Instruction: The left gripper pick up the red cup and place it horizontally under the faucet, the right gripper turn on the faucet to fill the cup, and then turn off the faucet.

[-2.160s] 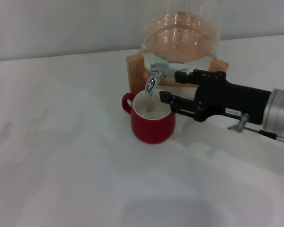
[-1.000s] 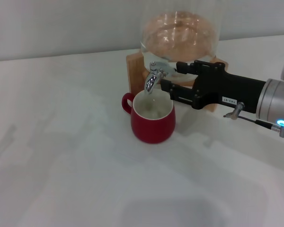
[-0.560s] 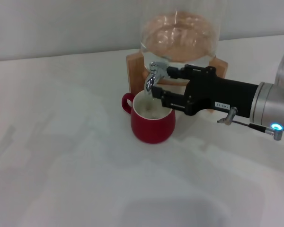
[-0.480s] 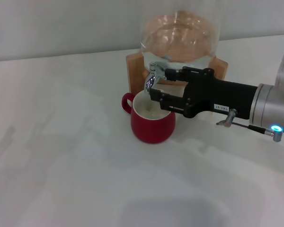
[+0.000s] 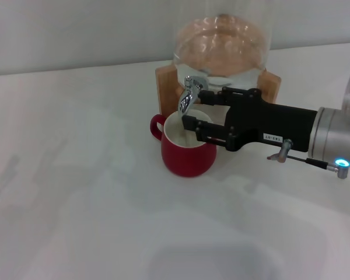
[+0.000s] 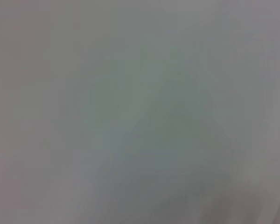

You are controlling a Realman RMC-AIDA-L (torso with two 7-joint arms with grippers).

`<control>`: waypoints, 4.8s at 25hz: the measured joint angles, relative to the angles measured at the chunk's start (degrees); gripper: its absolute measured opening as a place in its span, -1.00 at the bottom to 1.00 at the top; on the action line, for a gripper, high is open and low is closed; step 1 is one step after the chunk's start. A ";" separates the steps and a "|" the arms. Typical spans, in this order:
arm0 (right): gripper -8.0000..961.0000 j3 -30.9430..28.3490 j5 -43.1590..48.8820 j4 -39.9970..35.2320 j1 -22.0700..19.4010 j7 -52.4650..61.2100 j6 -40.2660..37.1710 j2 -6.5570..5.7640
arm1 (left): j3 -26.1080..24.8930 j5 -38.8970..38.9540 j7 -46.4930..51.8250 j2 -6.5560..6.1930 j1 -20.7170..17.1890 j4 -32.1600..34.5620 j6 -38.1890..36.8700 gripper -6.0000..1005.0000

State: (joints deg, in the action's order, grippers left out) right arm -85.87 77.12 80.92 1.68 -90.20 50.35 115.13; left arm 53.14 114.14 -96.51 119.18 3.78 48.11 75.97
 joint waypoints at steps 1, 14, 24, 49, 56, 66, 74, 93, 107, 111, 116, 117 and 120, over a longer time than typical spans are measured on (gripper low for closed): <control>0.32 -0.04 -0.01 0.08 -0.12 0.00 0.09 0.00 | 0.00 -0.08 0.00 0.00 0.00 0.00 -0.01 0.76; 0.32 -1.84 -0.74 0.77 -3.03 -0.22 1.75 0.09 | -0.41 -12.61 8.99 0.07 -0.62 8.22 -0.78 0.76; 0.32 -2.42 -0.91 0.57 -3.13 -0.25 1.96 0.09 | -1.54 -12.45 9.13 0.01 -0.32 8.18 -0.81 0.75; 0.32 -3.08 -2.42 -0.24 -3.00 -1.03 4.89 0.09 | -2.00 -13.22 8.93 0.00 -0.09 7.96 -0.61 0.75; 0.32 -3.07 -2.42 -0.24 -3.07 -1.00 4.99 0.08 | -1.81 -13.32 8.85 -0.05 -0.07 7.95 -0.81 0.75; 0.32 -2.52 -2.42 -0.97 -1.90 -1.13 9.54 0.08 | -2.01 -13.89 8.45 -0.09 -0.07 7.38 -1.01 0.75; 0.32 1.45 -2.86 -3.31 0.66 -2.49 7.17 0.22 | -1.58 -14.03 8.43 -0.05 0.21 7.28 -2.16 0.75; 0.32 4.84 -5.21 -1.26 0.67 -3.13 -2.53 0.26 | -1.56 -14.04 8.44 -0.13 0.44 7.26 -2.07 0.75; 0.32 4.44 -5.25 -0.85 0.21 -3.23 -3.76 0.16 | -1.83 -15.48 8.45 -0.18 0.68 7.71 -2.10 0.75; 0.32 4.13 -5.25 -0.84 0.01 -3.23 -3.77 0.02 | -1.80 -15.53 8.44 -0.25 0.77 7.82 -1.90 0.75; 0.32 3.01 -5.25 -0.96 -0.54 -3.23 -3.52 0.01 | -1.65 -15.54 8.44 -0.27 0.80 7.88 -1.76 0.75; 0.32 2.77 -5.24 -0.99 -0.68 -3.23 -3.46 0.01 | -1.60 -15.54 8.44 -0.27 0.80 7.88 -1.76 0.75; 0.32 2.31 -5.23 -1.04 -0.82 -3.23 -3.35 -0.01 | -1.57 -15.54 8.44 -0.27 0.80 7.88 -1.72 0.75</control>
State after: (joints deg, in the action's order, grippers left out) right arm -83.56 71.89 79.88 0.86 -93.43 47.01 115.13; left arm 51.57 98.60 -88.06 118.91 4.57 55.99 74.25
